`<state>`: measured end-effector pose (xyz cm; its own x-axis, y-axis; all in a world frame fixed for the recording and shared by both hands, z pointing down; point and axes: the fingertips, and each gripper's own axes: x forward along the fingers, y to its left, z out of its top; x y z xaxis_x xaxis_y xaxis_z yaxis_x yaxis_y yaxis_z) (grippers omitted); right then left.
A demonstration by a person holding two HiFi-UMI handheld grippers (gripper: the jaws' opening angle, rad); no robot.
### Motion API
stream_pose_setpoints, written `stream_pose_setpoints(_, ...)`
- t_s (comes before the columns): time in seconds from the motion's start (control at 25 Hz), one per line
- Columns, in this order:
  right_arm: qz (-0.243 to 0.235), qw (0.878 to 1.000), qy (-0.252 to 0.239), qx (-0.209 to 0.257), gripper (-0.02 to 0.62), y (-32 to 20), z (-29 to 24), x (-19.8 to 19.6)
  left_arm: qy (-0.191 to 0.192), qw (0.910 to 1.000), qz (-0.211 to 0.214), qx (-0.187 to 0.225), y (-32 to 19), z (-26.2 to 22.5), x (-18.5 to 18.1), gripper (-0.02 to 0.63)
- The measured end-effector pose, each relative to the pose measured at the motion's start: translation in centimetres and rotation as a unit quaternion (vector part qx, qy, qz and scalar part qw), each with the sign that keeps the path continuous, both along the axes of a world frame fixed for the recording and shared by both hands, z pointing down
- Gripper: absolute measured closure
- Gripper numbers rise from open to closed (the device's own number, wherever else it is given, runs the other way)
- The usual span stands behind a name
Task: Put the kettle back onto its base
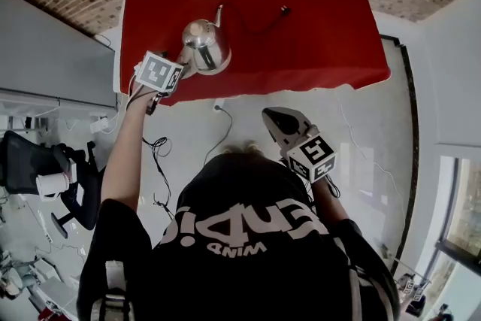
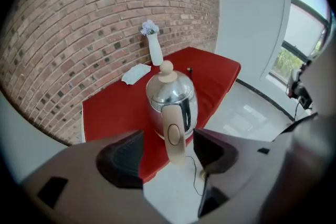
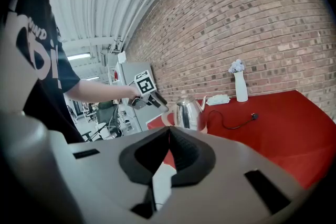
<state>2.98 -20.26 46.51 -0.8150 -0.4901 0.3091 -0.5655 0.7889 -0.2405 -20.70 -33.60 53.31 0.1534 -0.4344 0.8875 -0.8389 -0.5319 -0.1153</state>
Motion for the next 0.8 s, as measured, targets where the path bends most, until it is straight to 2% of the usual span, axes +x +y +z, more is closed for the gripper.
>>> stream_pose_setpoints(0.16, -0.010, 1.000, -0.001, 0.001, 0.572, 0.1, -0.2, 0.0, 0.055, 0.9970, -0.010, 0.053, 0.8, -3.4, 0.9, 0.325)
stream_pose_setpoints(0.28, -0.022, 1.000, -0.001, -0.001, 0.572, 0.4, -0.3, 0.1, 0.082, 0.9927, -0.016, 0.087, 2.0, -5.0, 1.7, 0.446)
stream_pose_setpoints(0.32, -0.027, 1.000, -0.001, -0.002, 0.572, 0.5, -0.4, 0.1, 0.087, 0.9909, -0.022, 0.100, 2.3, -5.3, 1.8, 0.521)
stream_pose_setpoints(0.36, -0.032, 0.999, -0.002, -0.004, 0.572, 0.6, -0.4, 0.1, 0.094, 0.9888, -0.029, 0.112, 2.7, -5.7, 1.9, 0.567)
stream_pose_setpoints(0.4, -0.038, 0.999, -0.002, -0.006, 0.572, 0.7, -0.4, -0.1, 0.102, 0.9865, -0.038, 0.122, 3.1, -5.9, 2.0, 0.588)
stream_pose_setpoints(0.6, -0.087, 0.996, -0.002, -0.015, 0.572, 1.2, 0.2, -1.5, 0.167, 0.9730, -0.081, 0.137, 7.8, -6.4, 3.1, 0.598)
stream_pose_setpoints(0.72, -0.115, 0.993, -0.003, -0.013, 0.572, 1.3, 0.4, -2.6, 0.226, 0.9584, -0.099, 0.143, 11.7, -7.1, 4.3, 0.598)
stream_pose_setpoints(0.8, -0.123, 0.992, -0.001, -0.011, 0.572, 1.5, 0.5, -3.3, 0.263, 0.9485, -0.094, 0.150, 13.8, -7.8, 5.4, 0.598)
